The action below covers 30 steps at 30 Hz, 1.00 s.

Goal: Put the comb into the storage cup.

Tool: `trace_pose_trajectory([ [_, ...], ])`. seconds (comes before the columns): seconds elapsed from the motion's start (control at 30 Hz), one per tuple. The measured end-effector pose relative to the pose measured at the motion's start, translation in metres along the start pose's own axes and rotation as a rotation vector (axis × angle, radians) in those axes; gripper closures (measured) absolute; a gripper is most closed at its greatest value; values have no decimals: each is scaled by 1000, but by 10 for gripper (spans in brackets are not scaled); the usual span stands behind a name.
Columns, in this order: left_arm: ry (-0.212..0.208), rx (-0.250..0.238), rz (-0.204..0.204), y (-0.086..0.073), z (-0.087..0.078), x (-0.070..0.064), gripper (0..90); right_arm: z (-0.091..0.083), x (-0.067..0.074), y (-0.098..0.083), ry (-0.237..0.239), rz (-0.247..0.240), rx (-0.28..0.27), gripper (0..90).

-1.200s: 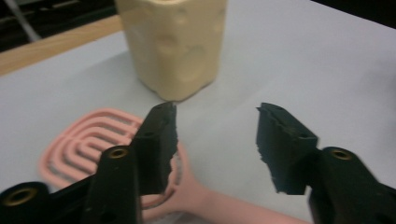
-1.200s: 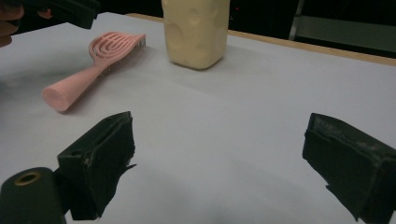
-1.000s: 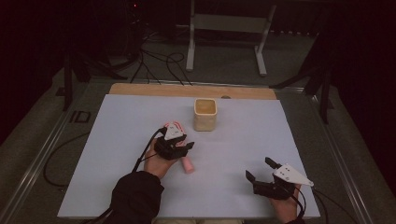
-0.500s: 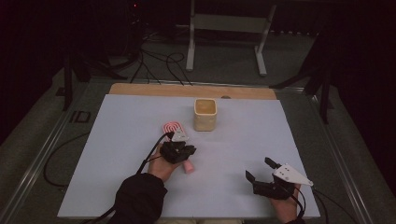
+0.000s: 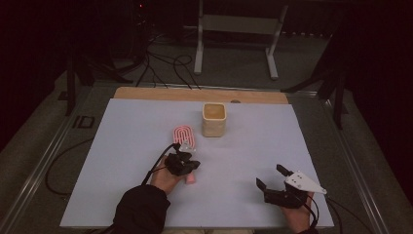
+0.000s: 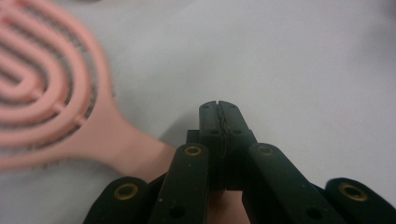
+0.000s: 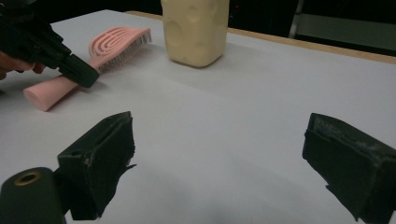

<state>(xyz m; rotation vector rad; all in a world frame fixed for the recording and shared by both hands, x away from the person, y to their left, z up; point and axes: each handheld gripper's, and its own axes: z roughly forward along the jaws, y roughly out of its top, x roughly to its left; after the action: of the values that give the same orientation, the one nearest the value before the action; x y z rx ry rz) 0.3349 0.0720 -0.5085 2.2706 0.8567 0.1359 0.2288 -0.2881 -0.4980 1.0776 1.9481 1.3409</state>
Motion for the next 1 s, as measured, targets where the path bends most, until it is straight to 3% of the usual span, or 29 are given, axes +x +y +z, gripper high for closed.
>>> trace_pose_trajectory([
  [0.2,1,-12,-37,-12,-8,6,900,0,0,0,1,-2,2,89],
  [0.37,7,-9,-38,-16,-13,7,900,1,0,0,1,-2,4,89],
  [0.6,36,28,-7,-23,-24,8,900,1,0,0,-2,-2,6,89],
  [1.0,91,14,-52,-36,-49,24,900,2,1,0,-4,-5,12,89],
])
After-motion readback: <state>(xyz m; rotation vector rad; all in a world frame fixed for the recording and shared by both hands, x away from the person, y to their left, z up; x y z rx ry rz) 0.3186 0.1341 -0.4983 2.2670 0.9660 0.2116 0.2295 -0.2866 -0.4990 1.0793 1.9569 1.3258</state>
